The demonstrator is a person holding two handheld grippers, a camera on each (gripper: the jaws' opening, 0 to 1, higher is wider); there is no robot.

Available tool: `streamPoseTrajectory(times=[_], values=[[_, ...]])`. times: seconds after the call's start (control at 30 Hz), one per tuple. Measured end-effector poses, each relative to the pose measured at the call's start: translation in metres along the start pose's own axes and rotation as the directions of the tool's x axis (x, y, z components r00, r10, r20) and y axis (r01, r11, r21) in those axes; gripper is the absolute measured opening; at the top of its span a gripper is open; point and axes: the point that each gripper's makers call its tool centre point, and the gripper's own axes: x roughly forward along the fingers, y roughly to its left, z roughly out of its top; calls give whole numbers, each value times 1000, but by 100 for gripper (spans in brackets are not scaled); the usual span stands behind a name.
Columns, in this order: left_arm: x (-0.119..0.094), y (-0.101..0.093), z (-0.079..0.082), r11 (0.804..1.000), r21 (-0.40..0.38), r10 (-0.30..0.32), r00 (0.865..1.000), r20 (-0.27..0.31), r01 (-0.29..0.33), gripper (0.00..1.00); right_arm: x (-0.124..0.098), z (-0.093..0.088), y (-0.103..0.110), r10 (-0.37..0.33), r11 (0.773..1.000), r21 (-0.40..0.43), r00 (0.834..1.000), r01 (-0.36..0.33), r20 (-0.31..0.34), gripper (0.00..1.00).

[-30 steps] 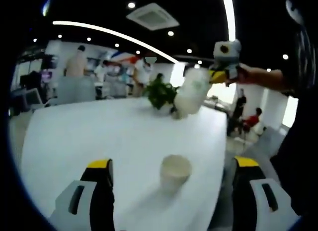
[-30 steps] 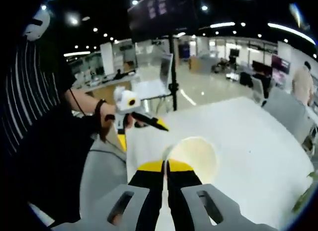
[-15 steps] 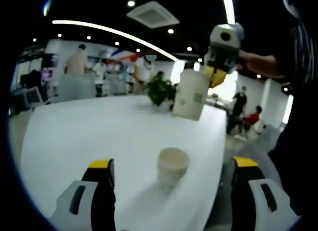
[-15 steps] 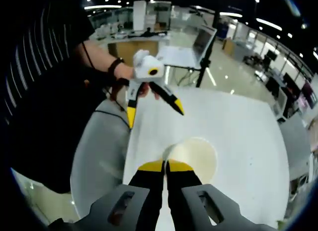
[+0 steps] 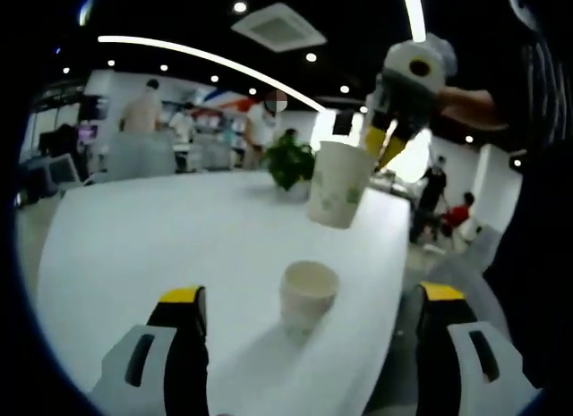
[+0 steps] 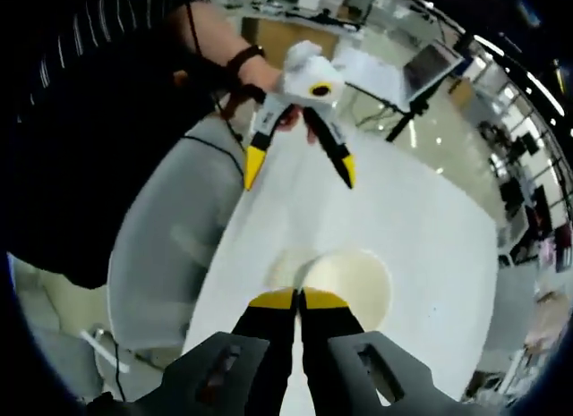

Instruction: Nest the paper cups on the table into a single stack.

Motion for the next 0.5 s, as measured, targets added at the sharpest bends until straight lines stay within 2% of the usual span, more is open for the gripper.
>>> streamPoseTrajectory(times=[0.1, 0.2, 0.5], values=[[1, 0, -2, 1000, 9, -5, 1000, -9, 5, 95, 4, 9, 1, 15, 1000, -27, 1000, -15, 0, 0], [2, -2, -4, 1000, 8, -12, 1000, -16, 12, 95, 8, 13, -2, 23, 997, -72, 999, -25, -25, 0], [2, -2, -2, 1000, -5, -12, 1000, 0, 12, 94, 31, 8, 3, 76, 992, -101, 996, -81, -53, 0]])
